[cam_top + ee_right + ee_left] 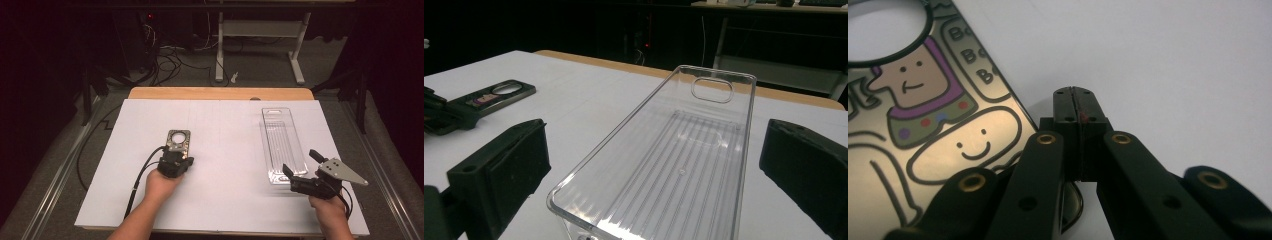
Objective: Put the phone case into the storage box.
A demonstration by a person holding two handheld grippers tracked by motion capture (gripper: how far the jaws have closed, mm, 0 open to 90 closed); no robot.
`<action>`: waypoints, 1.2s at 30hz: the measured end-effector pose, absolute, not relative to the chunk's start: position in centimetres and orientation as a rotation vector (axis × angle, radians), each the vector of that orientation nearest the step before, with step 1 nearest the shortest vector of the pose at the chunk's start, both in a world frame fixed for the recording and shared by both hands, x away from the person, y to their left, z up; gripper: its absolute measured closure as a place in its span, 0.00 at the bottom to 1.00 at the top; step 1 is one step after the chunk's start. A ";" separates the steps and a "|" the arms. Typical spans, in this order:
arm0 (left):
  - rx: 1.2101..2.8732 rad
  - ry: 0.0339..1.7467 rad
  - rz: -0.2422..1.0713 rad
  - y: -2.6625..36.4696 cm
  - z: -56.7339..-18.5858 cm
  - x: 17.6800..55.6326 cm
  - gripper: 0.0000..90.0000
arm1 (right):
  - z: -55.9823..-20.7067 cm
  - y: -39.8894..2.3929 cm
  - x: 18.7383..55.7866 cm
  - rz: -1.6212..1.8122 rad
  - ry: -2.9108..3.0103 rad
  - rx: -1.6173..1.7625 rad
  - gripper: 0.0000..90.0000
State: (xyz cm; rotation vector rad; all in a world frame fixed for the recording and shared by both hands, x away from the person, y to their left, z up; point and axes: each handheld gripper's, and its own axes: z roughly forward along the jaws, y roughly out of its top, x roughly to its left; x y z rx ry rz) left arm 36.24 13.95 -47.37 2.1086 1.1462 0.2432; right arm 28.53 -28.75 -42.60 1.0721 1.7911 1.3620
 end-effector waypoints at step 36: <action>2.089 1.098 0.286 20.9 -46.8 31.5 1.00 | -42.5 -28.5 28.3 1.353 1.791 1.062 0.00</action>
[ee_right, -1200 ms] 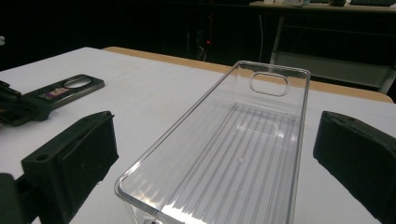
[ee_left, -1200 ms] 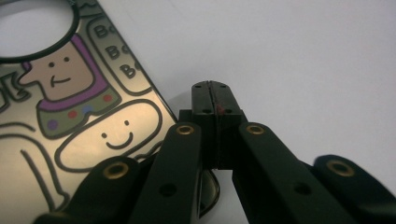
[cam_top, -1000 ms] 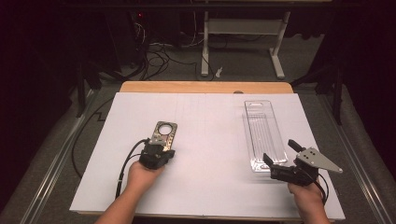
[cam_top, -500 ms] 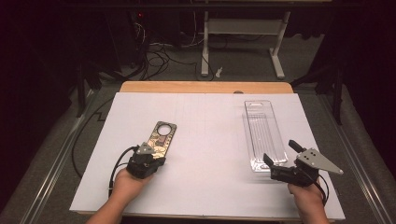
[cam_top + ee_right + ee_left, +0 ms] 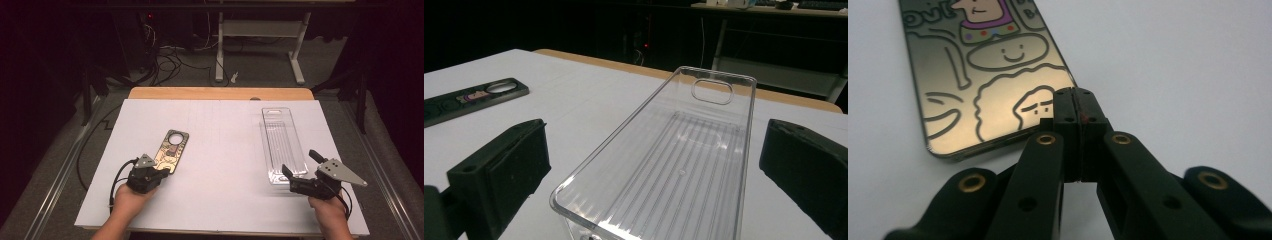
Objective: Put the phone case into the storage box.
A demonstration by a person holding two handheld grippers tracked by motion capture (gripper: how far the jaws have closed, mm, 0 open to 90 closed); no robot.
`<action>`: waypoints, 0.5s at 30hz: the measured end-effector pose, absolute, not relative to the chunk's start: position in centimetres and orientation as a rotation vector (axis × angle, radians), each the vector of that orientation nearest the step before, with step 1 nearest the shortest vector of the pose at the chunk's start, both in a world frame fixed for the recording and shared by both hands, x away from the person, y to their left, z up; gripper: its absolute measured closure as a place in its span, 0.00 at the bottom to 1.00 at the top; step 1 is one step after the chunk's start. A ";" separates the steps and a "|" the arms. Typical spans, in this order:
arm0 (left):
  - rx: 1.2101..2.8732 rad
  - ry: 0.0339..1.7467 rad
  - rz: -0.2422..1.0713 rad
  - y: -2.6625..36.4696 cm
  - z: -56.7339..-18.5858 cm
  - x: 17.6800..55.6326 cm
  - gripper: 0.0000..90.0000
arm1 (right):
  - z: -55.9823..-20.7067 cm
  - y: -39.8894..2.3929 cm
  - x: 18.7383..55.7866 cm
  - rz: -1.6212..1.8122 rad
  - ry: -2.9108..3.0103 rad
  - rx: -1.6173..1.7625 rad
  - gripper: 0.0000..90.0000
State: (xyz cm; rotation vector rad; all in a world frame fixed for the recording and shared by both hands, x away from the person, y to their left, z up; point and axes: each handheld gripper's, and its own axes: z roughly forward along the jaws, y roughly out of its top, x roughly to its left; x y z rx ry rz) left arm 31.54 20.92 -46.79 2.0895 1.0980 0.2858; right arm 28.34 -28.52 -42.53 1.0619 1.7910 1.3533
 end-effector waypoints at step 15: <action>2.119 1.044 0.301 17.5 -47.0 32.6 1.00 | -42.6 -28.5 28.7 1.355 1.795 1.064 0.00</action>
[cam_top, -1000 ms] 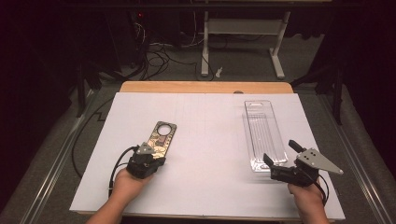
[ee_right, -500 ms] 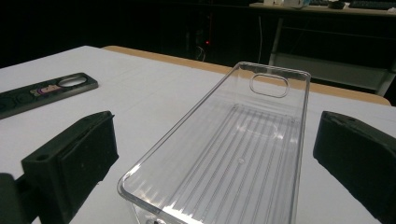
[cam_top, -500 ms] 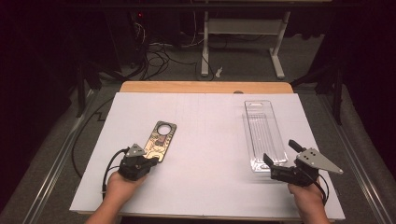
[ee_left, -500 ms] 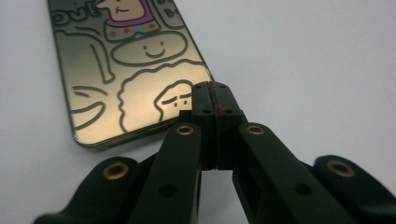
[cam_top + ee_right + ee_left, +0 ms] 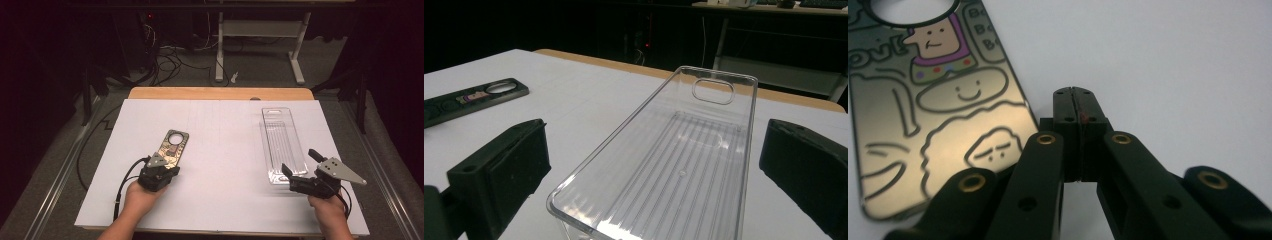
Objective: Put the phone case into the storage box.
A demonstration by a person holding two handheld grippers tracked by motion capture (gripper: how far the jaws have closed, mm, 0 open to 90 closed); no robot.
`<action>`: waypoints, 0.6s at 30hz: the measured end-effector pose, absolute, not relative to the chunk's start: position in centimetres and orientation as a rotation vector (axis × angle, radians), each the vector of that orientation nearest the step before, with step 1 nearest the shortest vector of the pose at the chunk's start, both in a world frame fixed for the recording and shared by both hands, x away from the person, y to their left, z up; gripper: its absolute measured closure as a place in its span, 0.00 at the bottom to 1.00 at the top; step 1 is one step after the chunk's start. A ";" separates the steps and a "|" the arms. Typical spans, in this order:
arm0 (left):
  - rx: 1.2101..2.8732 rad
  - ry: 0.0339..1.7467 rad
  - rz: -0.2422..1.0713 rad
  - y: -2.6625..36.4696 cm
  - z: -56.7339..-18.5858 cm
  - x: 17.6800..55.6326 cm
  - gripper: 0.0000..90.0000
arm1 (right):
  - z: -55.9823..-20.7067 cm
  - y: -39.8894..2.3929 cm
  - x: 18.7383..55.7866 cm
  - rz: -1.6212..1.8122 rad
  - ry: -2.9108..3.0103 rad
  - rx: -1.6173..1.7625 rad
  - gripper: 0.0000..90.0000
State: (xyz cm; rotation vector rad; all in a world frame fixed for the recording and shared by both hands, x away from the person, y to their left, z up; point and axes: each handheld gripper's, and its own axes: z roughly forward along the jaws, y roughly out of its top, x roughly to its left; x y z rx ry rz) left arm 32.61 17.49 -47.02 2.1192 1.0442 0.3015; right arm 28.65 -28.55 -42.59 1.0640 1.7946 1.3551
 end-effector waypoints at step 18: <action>2.120 1.116 0.301 19.8 -47.5 32.1 1.00 | -42.6 -28.7 28.6 1.353 1.790 1.067 0.00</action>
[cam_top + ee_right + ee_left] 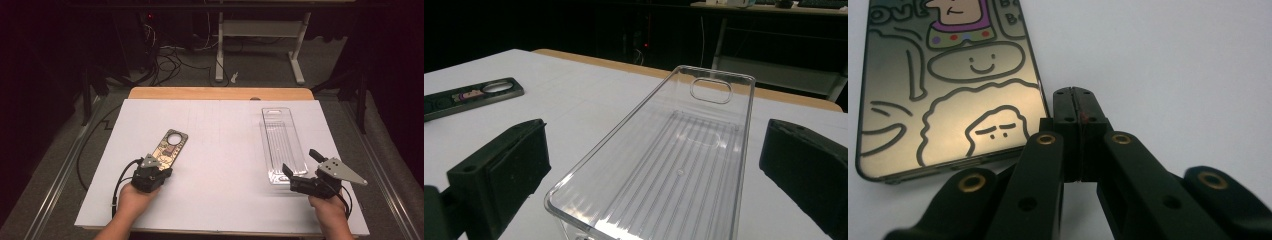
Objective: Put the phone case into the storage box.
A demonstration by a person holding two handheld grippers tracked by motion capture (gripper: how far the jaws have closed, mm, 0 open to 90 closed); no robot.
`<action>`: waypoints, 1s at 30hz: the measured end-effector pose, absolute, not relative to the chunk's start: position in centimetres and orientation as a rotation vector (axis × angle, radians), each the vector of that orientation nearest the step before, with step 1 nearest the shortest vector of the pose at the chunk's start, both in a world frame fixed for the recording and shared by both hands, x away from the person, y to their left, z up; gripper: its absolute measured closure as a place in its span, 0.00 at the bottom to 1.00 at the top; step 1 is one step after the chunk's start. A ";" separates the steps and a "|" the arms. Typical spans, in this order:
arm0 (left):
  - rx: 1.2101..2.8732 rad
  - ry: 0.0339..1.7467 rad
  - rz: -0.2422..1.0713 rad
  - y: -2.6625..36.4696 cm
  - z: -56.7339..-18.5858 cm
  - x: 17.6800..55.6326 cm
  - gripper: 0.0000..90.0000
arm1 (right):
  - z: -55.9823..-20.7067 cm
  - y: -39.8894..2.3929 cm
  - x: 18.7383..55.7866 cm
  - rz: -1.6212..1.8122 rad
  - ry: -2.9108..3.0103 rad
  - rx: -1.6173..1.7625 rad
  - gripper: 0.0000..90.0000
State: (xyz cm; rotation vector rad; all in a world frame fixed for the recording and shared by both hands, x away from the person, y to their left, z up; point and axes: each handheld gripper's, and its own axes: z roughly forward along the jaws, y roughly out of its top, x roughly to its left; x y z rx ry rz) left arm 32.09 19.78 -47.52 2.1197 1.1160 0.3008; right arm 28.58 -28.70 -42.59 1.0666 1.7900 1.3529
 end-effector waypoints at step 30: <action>1.835 0.981 0.369 25.2 -45.3 29.7 0.76 | -42.9 -28.7 28.7 1.337 1.794 1.075 0.00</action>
